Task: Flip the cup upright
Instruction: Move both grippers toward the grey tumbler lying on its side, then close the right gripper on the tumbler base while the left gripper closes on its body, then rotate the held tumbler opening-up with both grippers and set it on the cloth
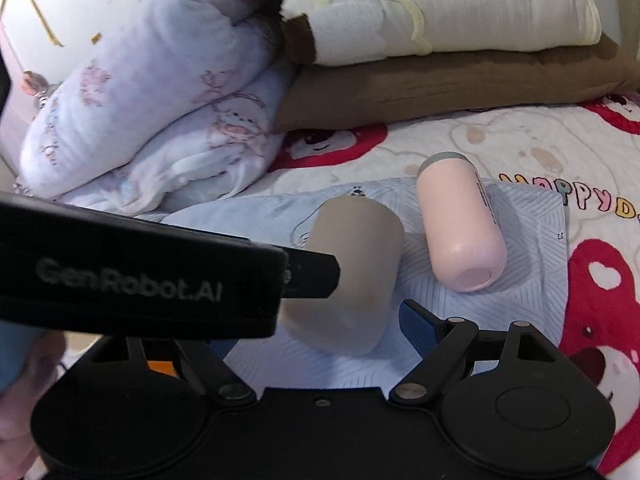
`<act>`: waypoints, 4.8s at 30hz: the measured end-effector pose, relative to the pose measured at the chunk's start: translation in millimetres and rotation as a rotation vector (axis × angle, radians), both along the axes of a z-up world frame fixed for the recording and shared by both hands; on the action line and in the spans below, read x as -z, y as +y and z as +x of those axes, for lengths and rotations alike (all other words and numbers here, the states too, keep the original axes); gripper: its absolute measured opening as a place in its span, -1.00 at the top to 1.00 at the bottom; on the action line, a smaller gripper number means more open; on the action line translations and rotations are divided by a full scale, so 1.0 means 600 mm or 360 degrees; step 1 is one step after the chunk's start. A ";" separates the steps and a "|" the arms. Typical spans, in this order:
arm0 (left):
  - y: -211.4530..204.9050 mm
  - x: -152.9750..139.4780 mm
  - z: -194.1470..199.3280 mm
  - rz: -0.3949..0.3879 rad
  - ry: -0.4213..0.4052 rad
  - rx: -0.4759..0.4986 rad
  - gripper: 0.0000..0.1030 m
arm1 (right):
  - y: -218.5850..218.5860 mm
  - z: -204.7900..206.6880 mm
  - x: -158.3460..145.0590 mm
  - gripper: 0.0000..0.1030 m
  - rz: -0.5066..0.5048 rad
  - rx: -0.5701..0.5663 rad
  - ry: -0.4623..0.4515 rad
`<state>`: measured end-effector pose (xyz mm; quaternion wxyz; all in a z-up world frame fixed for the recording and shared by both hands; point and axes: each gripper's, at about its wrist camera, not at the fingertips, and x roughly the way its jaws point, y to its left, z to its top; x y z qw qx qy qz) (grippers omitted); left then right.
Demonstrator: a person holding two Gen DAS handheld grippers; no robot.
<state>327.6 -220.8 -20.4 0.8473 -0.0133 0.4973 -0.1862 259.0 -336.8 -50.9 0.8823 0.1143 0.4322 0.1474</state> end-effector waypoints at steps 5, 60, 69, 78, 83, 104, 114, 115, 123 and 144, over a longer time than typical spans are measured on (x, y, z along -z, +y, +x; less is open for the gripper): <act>0.007 0.010 0.023 -0.0029 0.0042 -0.0036 -0.04 | 0.004 0.033 0.023 -0.68 0.0004 0.0033 0.0046; 0.068 0.055 -0.204 -0.0305 0.0331 -0.0049 -0.04 | -0.015 -0.168 0.039 -0.61 0.0057 -0.0052 0.0507; 0.075 0.102 -0.200 -0.0419 0.0413 -0.0026 -0.06 | -0.013 -0.156 0.039 -0.65 0.0034 -0.0148 0.0533; 0.069 0.132 -0.188 -0.0519 0.0492 -0.0028 -0.33 | -0.006 -0.141 0.045 -0.70 -0.0035 -0.0312 0.0611; 0.063 0.154 -0.180 -0.0585 0.0557 -0.0049 -0.45 | -0.012 -0.136 0.051 -0.70 -0.0035 -0.0318 0.0650; 0.086 0.088 -0.213 -0.0551 0.0092 0.0096 -0.41 | 0.028 -0.193 0.003 -0.69 -0.0278 -0.0455 0.0027; 0.104 0.075 -0.216 -0.0436 -0.0282 0.0094 -0.41 | 0.066 -0.203 0.025 -0.68 -0.0500 -0.0564 -0.0570; 0.102 0.077 -0.218 -0.0404 -0.0311 0.0098 -0.41 | 0.071 -0.203 0.028 -0.68 -0.0530 -0.0570 -0.0612; 0.105 0.098 -0.218 -0.0406 -0.0442 0.0052 -0.37 | 0.078 -0.195 0.058 -0.59 -0.0601 -0.0515 -0.0871; 0.070 0.113 -0.236 -0.0242 -0.0497 0.0120 -0.37 | 0.064 -0.160 0.080 -0.59 -0.0418 -0.0417 -0.0679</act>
